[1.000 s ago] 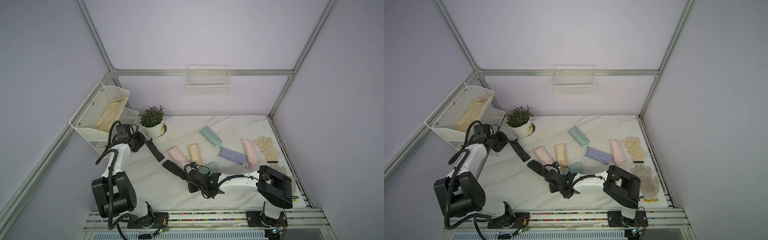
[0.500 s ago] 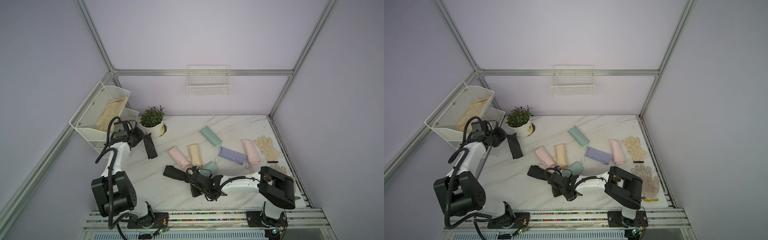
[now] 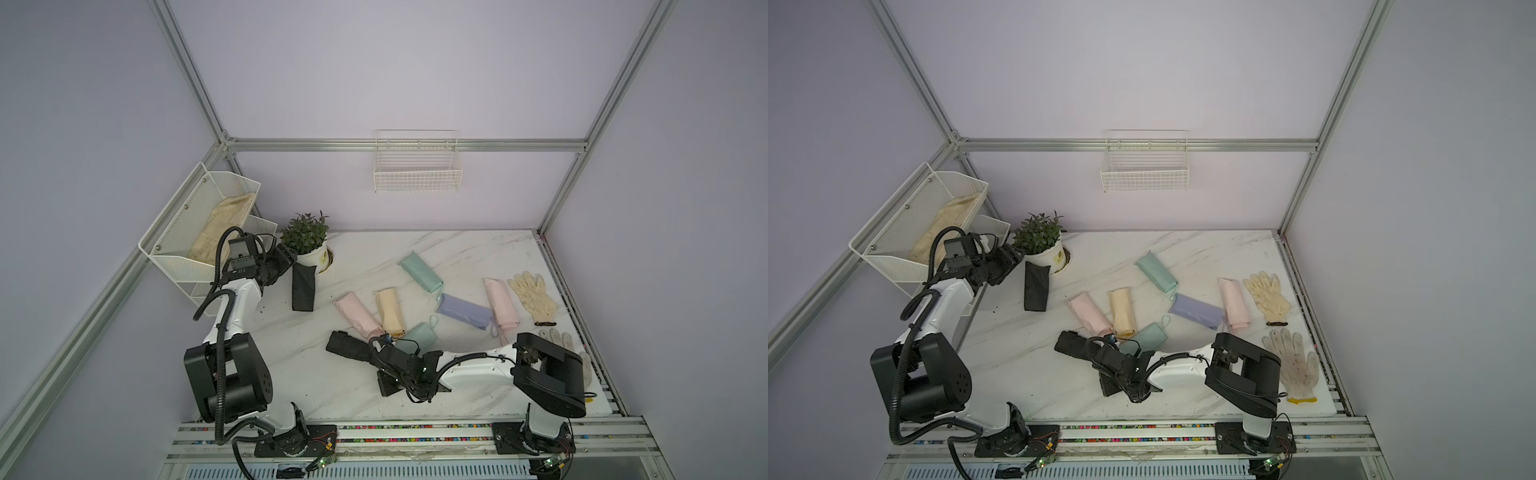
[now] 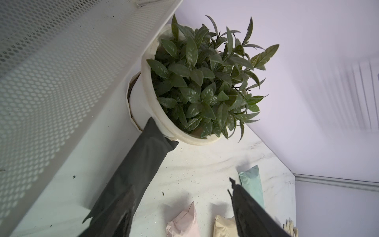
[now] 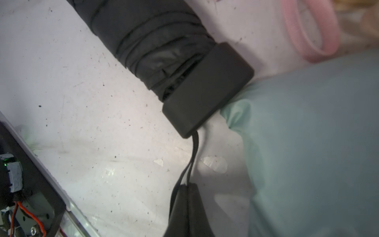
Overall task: Take umbrellas out of sleeves
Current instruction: Place the umbrella sleeve at the center of the board, then move the umbrella to the center of the board.
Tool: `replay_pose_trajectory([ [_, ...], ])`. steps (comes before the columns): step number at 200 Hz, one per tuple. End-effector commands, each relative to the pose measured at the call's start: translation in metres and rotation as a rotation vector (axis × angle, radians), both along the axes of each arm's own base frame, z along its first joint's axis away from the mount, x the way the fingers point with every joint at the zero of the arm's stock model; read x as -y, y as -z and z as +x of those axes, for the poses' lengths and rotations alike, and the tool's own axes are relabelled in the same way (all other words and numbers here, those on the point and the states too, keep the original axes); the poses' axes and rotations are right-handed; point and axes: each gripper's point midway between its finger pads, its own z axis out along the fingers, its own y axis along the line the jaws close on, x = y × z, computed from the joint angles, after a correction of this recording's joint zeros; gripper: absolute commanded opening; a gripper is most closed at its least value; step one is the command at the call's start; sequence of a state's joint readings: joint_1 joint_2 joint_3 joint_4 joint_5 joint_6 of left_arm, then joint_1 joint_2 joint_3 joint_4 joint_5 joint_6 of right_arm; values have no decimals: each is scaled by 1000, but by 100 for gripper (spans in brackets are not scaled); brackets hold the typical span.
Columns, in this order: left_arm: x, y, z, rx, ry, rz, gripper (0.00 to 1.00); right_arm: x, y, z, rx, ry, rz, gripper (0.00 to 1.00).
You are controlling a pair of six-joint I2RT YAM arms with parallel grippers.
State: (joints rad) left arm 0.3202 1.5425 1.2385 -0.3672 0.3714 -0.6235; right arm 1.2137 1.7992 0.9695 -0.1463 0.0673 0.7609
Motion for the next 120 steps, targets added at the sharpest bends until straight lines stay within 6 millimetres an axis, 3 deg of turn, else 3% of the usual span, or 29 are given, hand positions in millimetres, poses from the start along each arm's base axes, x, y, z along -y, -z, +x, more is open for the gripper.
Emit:
replay_pose_trajectory([
  [1,-10,-52,1,129,-18,33,74,-20,-1,-7,-12,-62,30,0],
  [24,7,-66,-12,161,28,4,74,-47,1,-17,-22,-146,30,0],
  [27,11,-78,-19,187,36,10,74,-51,2,-18,-22,-156,29,0],
  [36,19,-83,-29,200,54,0,74,-62,2,-21,-21,-176,30,0],
  [78,47,-74,-77,221,110,-35,74,-117,-5,-23,-58,-264,100,0],
  [93,55,-70,-89,219,137,-40,74,-123,-8,-23,-58,-284,85,0],
  [106,61,-68,-99,215,155,-39,74,-122,-18,-17,-39,-266,85,29],
  [120,67,-65,-109,220,173,-44,74,-114,-32,-9,-5,-251,73,47],
])
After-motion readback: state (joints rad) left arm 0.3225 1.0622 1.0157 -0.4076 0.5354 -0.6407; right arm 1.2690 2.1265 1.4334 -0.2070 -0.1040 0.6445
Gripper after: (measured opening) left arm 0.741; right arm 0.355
